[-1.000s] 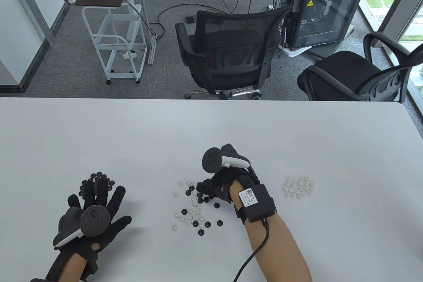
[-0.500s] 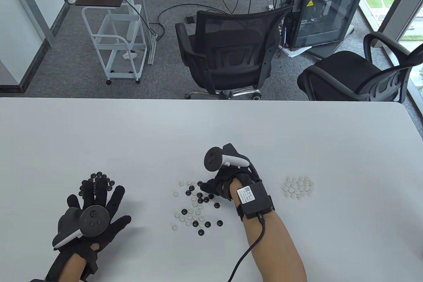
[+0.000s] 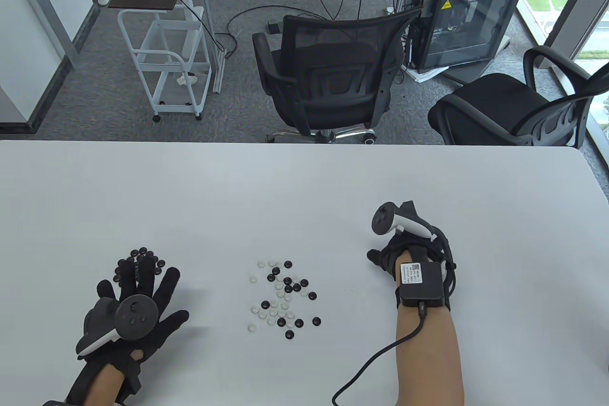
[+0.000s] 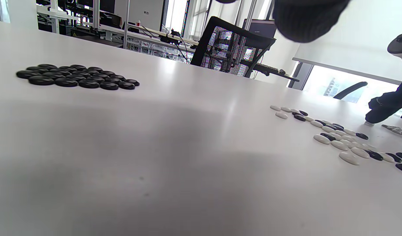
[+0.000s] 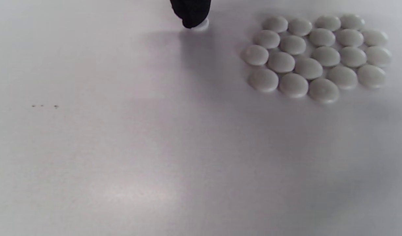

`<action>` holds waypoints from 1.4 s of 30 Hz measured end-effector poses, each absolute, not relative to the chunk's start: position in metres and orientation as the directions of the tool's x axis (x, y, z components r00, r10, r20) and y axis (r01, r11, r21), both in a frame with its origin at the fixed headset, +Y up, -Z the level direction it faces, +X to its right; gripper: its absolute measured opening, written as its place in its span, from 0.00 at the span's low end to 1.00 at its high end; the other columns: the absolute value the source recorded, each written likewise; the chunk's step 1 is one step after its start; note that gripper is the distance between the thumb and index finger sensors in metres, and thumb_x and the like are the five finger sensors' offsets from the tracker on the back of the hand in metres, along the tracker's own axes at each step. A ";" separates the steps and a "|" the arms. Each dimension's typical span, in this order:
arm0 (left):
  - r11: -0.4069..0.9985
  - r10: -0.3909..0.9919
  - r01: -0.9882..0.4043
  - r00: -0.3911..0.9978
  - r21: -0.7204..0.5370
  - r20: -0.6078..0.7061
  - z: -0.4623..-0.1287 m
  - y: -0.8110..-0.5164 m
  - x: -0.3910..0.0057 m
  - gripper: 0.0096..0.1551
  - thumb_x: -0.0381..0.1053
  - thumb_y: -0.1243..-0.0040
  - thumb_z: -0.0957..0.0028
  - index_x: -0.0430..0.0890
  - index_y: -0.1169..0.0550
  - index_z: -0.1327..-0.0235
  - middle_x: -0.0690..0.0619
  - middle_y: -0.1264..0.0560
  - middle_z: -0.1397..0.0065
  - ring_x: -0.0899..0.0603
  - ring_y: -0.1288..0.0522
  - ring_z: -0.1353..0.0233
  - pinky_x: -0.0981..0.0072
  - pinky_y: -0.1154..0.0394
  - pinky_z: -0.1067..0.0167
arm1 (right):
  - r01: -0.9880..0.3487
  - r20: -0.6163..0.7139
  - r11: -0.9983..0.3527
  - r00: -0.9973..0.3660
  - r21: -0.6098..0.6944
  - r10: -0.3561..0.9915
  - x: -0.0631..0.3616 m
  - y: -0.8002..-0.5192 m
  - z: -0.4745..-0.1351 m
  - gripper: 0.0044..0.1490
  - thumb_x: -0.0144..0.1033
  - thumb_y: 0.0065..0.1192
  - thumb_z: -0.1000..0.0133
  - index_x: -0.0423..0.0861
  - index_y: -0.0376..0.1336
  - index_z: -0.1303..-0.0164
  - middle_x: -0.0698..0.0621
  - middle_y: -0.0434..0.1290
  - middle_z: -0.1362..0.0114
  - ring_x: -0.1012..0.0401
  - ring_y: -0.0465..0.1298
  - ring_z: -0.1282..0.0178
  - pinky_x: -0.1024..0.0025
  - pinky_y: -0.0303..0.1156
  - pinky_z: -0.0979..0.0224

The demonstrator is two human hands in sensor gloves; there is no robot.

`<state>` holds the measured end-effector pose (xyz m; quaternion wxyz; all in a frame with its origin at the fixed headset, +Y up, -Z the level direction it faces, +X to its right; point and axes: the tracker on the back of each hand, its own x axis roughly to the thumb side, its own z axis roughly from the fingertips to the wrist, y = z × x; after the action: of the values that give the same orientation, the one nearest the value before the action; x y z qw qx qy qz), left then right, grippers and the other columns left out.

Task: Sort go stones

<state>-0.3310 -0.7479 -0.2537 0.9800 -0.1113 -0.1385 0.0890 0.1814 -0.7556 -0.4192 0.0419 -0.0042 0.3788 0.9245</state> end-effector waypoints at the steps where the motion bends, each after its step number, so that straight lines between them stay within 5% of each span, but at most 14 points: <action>1: 0.959 0.204 -0.143 0.946 -0.243 0.252 -0.254 -0.748 -0.331 0.49 0.68 0.57 0.37 0.50 0.59 0.12 0.33 0.78 0.18 0.23 0.83 0.27 0.15 0.78 0.47 | -0.093 -0.057 -0.712 -0.996 0.696 0.074 0.187 -0.756 -0.418 0.45 0.52 0.41 0.37 0.36 0.57 0.17 0.18 0.30 0.20 0.21 0.25 0.30 0.10 0.29 0.39; 18: 0.960 0.199 -0.137 0.948 -0.245 0.250 -0.255 -0.749 -0.329 0.49 0.68 0.57 0.37 0.50 0.59 0.12 0.33 0.78 0.18 0.23 0.83 0.27 0.15 0.78 0.47 | -0.082 -0.085 -0.738 -0.996 0.669 0.033 0.203 -0.749 -0.414 0.46 0.52 0.41 0.37 0.35 0.56 0.16 0.17 0.29 0.20 0.20 0.24 0.30 0.10 0.29 0.40; 31: 0.960 0.196 -0.134 0.948 -0.247 0.250 -0.255 -0.749 -0.328 0.49 0.68 0.57 0.37 0.50 0.59 0.12 0.33 0.78 0.19 0.23 0.83 0.27 0.15 0.78 0.47 | 0.024 0.349 -0.721 -0.886 0.692 0.305 0.071 -0.726 -0.398 0.44 0.52 0.42 0.37 0.35 0.63 0.20 0.18 0.31 0.19 0.20 0.26 0.30 0.10 0.31 0.39; 42: 0.960 0.212 -0.153 0.945 -0.236 0.250 -0.253 -0.746 -0.331 0.49 0.68 0.57 0.37 0.50 0.59 0.12 0.33 0.78 0.18 0.23 0.83 0.27 0.15 0.78 0.47 | 0.103 0.450 -0.679 -0.818 0.727 0.358 0.014 -0.751 -0.389 0.45 0.52 0.41 0.37 0.35 0.56 0.16 0.17 0.29 0.20 0.20 0.25 0.31 0.10 0.30 0.40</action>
<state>-0.3312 -0.7463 -0.2531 0.9802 -0.1072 -0.1379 0.0929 0.0142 -0.7512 -0.3887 0.0733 0.2927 0.3941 0.8681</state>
